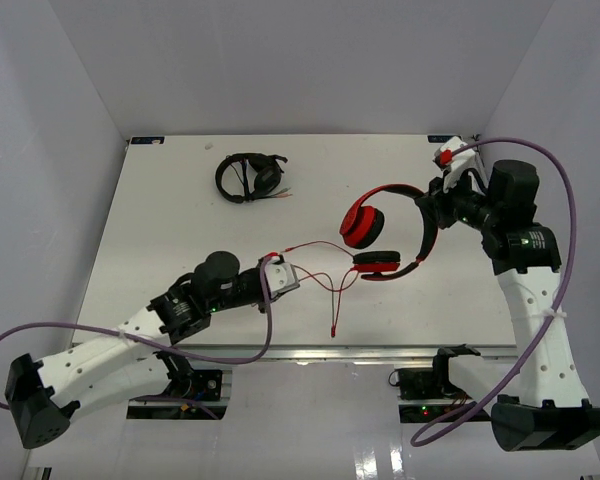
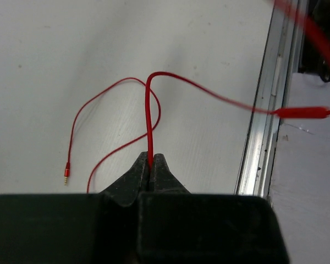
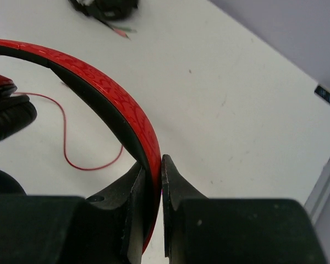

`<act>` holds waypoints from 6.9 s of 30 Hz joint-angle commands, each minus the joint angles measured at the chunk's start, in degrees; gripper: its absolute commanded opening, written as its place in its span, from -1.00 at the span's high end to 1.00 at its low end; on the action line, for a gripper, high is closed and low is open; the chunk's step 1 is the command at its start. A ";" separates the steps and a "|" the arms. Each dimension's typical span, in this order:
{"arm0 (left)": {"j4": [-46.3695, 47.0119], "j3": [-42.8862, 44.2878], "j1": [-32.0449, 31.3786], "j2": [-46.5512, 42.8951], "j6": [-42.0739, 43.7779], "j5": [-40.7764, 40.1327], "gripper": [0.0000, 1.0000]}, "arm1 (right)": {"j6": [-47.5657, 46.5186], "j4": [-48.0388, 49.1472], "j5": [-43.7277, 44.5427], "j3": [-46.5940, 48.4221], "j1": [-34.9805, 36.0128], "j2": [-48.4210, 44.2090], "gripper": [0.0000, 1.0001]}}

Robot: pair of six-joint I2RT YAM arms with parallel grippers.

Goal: Wrap the headphones

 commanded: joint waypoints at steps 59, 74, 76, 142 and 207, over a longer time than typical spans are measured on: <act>-8.70 47.15 5.48 17.66 13.95 -6.03 1.00 | -25.15 5.06 -2.90 -24.37 20.33 -6.29 0.85; -1.84 30.32 18.50 14.65 8.70 2.38 1.00 | -25.65 -2.42 -14.27 -18.66 20.43 -8.32 0.85; -0.35 27.49 19.43 13.91 7.71 3.35 1.00 | -25.01 -3.58 -17.02 -17.00 20.20 -8.15 0.85; 43.36 0.43 3.58 25.64 -25.10 6.10 0.95 | 51.79 30.11 24.29 -3.31 2.68 6.53 0.85; 22.00 3.75 -5.10 29.04 -16.99 12.14 0.88 | 27.59 36.09 50.51 -8.51 13.13 8.64 0.85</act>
